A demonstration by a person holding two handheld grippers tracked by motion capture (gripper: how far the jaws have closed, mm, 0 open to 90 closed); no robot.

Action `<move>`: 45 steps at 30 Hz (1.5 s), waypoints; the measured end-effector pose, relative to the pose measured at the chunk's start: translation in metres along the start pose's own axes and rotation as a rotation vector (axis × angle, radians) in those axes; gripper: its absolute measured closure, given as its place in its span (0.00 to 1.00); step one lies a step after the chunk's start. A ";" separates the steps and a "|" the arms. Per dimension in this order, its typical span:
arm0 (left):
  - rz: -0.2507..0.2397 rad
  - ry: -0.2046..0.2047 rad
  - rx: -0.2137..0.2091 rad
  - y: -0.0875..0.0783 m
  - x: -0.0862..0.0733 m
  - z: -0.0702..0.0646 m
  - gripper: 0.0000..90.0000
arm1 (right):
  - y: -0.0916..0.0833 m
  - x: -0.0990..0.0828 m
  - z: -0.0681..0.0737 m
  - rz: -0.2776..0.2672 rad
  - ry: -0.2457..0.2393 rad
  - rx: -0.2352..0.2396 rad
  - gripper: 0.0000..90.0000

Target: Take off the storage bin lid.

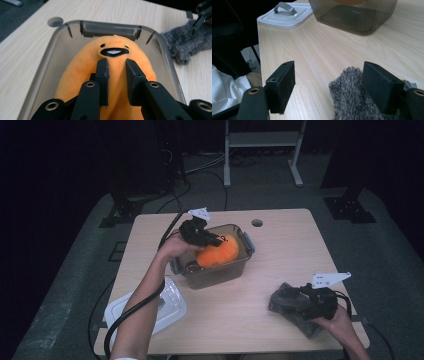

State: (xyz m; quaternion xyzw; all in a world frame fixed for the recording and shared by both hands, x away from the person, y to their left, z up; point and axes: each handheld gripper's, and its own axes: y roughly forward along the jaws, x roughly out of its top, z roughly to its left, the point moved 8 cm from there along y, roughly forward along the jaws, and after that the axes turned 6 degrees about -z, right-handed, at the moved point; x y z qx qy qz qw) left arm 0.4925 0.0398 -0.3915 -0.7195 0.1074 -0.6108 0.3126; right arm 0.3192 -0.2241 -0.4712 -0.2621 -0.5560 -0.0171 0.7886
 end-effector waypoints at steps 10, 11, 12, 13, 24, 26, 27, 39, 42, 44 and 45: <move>0.052 0.003 -0.001 0.009 -0.005 -0.001 0.83 | -0.001 0.000 0.000 -0.005 -0.004 0.000 0.29; 0.056 0.003 -0.002 0.009 -0.005 -0.001 0.82 | -0.001 0.001 0.000 -0.006 -0.004 0.000 0.29; 0.059 0.002 -0.003 0.010 -0.005 -0.001 0.82 | -0.001 0.001 0.000 -0.007 -0.003 0.000 0.29; 0.060 0.001 -0.005 0.010 -0.005 -0.002 0.82 | -0.001 0.000 0.000 -0.004 -0.004 0.001 0.29; 0.095 0.017 -0.016 0.013 -0.008 -0.004 0.79 | 0.000 0.000 0.000 -0.001 -0.004 0.004 0.29; 0.098 0.021 -0.018 0.013 -0.008 -0.004 0.78 | 0.001 0.001 0.000 -0.001 -0.004 0.004 0.29; 0.096 0.021 -0.018 0.013 -0.008 -0.005 0.78 | 0.001 0.001 0.000 -0.001 -0.004 0.005 0.29; 0.049 0.003 -0.041 0.012 -0.002 -0.009 0.77 | 0.002 0.000 0.001 0.003 -0.005 0.006 0.29; 0.039 0.015 -0.031 0.006 0.004 -0.012 0.71 | 0.003 0.000 0.000 0.006 -0.004 0.006 0.29; 0.031 0.025 -0.039 0.002 0.006 -0.014 0.70 | 0.003 0.000 0.001 0.006 -0.004 0.007 0.29; 0.022 0.025 -0.038 0.001 0.007 -0.015 0.70 | 0.003 0.000 0.001 0.006 -0.006 0.006 0.29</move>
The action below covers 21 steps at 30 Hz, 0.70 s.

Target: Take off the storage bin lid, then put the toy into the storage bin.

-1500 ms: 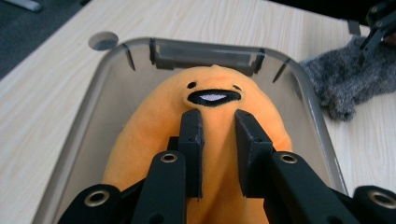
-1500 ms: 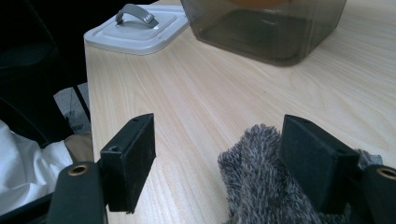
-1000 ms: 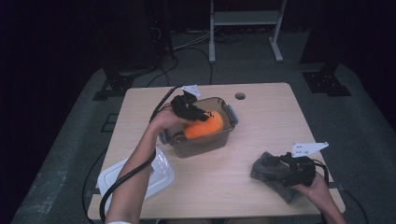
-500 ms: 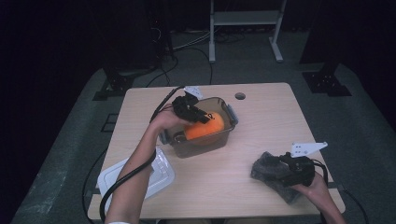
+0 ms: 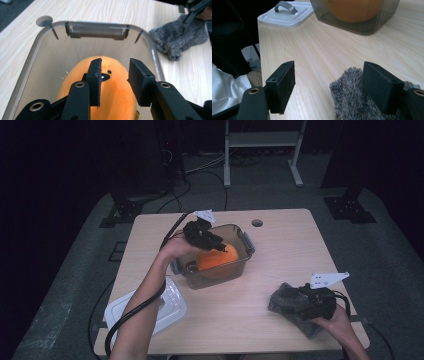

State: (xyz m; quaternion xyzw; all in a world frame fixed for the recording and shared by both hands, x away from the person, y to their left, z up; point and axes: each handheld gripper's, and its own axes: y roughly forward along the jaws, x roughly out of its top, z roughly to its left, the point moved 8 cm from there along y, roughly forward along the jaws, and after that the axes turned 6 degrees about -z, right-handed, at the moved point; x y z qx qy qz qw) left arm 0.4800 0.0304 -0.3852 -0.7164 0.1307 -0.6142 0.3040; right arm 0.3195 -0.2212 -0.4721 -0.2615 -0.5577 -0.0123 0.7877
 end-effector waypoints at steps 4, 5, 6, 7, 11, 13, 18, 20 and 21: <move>-0.049 -0.010 0.006 -0.010 0.004 -0.003 0.62 | 0.000 0.000 0.000 0.000 -0.001 -0.002 0.29; -0.054 -0.011 0.006 -0.012 0.004 -0.003 0.60 | 0.000 0.000 0.001 0.001 0.000 -0.002 0.29; -0.059 -0.016 0.008 -0.014 0.005 -0.004 0.58 | 0.000 0.000 0.001 0.002 0.000 -0.002 0.29; -0.063 -0.009 0.011 -0.017 0.005 -0.005 0.56 | 0.000 0.000 0.001 0.002 0.000 -0.002 0.29; -0.094 -0.007 0.013 -0.029 0.006 -0.009 0.50 | 0.000 0.001 0.000 0.002 -0.002 -0.004 0.29; -0.107 -0.011 0.012 -0.033 0.006 -0.012 0.47 | 0.001 0.001 0.000 0.000 -0.001 -0.003 0.29; -0.133 -0.003 0.023 -0.046 0.001 -0.020 0.39 | 0.002 0.002 0.001 -0.003 -0.002 -0.005 0.29; -0.139 0.006 0.031 -0.052 0.000 -0.022 0.38 | 0.002 0.003 0.001 -0.004 -0.001 -0.005 0.29; -0.146 0.010 0.036 -0.058 -0.002 -0.025 0.37 | 0.002 0.003 0.002 -0.005 0.001 -0.005 0.29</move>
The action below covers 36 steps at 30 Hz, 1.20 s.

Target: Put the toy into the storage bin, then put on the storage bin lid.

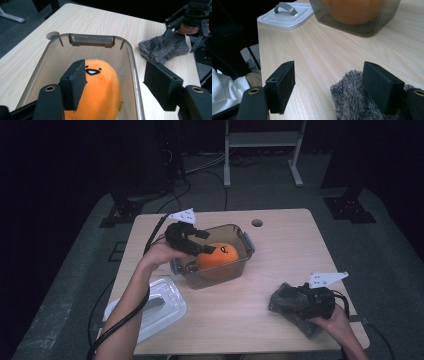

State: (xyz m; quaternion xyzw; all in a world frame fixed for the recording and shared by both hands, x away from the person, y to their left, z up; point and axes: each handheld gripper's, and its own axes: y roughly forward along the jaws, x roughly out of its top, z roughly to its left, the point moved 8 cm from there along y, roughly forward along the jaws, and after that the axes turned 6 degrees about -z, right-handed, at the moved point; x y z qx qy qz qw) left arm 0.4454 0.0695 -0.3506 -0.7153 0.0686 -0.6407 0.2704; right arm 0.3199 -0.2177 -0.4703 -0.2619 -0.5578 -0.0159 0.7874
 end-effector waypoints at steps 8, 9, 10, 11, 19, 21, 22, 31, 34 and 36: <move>-0.033 0.023 0.035 -0.032 -0.002 -0.010 0.29 | 0.005 0.000 0.000 0.012 -0.003 0.005 0.29; -0.037 0.028 0.036 -0.036 -0.003 -0.012 0.29 | 0.006 -0.001 0.000 0.015 0.000 0.006 0.29; -0.039 0.030 0.044 -0.040 -0.004 -0.013 0.28 | 0.007 -0.001 0.000 0.016 0.000 0.007 0.29; -0.042 0.029 0.049 -0.044 -0.005 -0.015 0.27 | 0.007 -0.001 0.000 0.021 -0.002 0.007 0.29; -0.061 0.034 0.071 -0.071 -0.022 -0.024 0.26 | 0.008 0.001 0.000 0.017 -0.004 0.005 0.29; -0.068 0.030 0.079 -0.075 -0.025 -0.025 0.26 | 0.009 0.001 0.000 0.019 -0.002 0.006 0.29; -0.069 0.027 0.084 -0.077 -0.028 -0.026 0.26 | 0.010 0.001 0.000 0.021 -0.003 0.007 0.29; -0.088 0.014 0.116 -0.097 -0.048 -0.031 0.24 | 0.013 0.001 0.000 0.028 -0.004 0.011 0.29; -0.077 0.013 0.124 -0.101 -0.057 -0.032 0.24 | 0.014 0.000 0.001 0.032 -0.005 0.010 0.29; -0.078 0.007 0.128 -0.103 -0.062 -0.034 0.24 | 0.014 0.000 0.001 0.033 -0.004 0.010 0.29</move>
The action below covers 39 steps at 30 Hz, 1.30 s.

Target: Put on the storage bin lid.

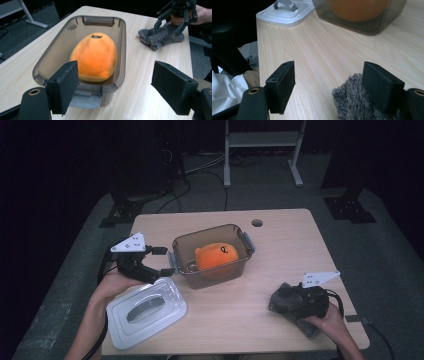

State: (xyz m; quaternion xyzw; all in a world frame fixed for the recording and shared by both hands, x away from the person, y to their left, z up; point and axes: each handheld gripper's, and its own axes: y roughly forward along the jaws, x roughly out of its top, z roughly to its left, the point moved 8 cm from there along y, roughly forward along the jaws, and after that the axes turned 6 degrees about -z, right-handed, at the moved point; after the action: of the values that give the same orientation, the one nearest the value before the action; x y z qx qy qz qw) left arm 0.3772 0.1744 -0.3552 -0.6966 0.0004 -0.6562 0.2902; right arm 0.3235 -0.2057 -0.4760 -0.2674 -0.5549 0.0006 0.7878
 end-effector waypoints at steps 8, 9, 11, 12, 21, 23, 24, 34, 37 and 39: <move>0.008 -0.012 0.027 -0.010 -0.019 -0.003 0.21 | 0.000 -0.001 0.002 0.002 -0.001 -0.002 0.29; 0.009 -0.014 0.028 -0.011 -0.022 -0.003 0.21 | -0.001 0.000 0.002 -0.002 -0.004 -0.003 0.29; 0.004 -0.024 0.035 -0.014 -0.027 -0.004 0.20 | -0.002 -0.001 0.003 -0.004 -0.004 -0.005 0.29; 0.006 -0.024 0.037 -0.015 -0.029 -0.004 0.20 | -0.002 -0.001 0.003 -0.004 -0.004 -0.004 0.29; -0.012 -0.050 0.050 -0.027 -0.046 -0.006 0.18 | 0.000 -0.001 0.004 0.004 -0.005 -0.001 0.29; -0.009 -0.054 0.053 -0.028 -0.050 -0.007 0.18 | 0.000 -0.001 0.004 0.004 -0.003 0.001 0.29; -0.002 -0.055 0.053 -0.028 -0.052 -0.007 0.18 | 0.001 -0.001 0.004 0.006 -0.003 0.001 0.29; 0.005 -0.081 0.052 -0.027 -0.074 -0.011 0.17 | 0.001 -0.003 0.003 0.011 -0.006 0.000 0.29; 0.004 -0.081 0.046 -0.027 -0.080 -0.013 0.17 | 0.001 -0.002 0.003 0.010 -0.006 -0.003 0.29; 0.008 -0.081 0.048 -0.028 -0.084 -0.013 0.17 | 0.001 -0.002 0.003 0.011 -0.007 -0.003 0.29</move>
State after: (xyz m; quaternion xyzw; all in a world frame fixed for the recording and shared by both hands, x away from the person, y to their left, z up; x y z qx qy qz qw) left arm 0.3425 0.2244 -0.4209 -0.7155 -0.0244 -0.6259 0.3094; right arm 0.3199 -0.2041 -0.4776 -0.2716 -0.5562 0.0050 0.7854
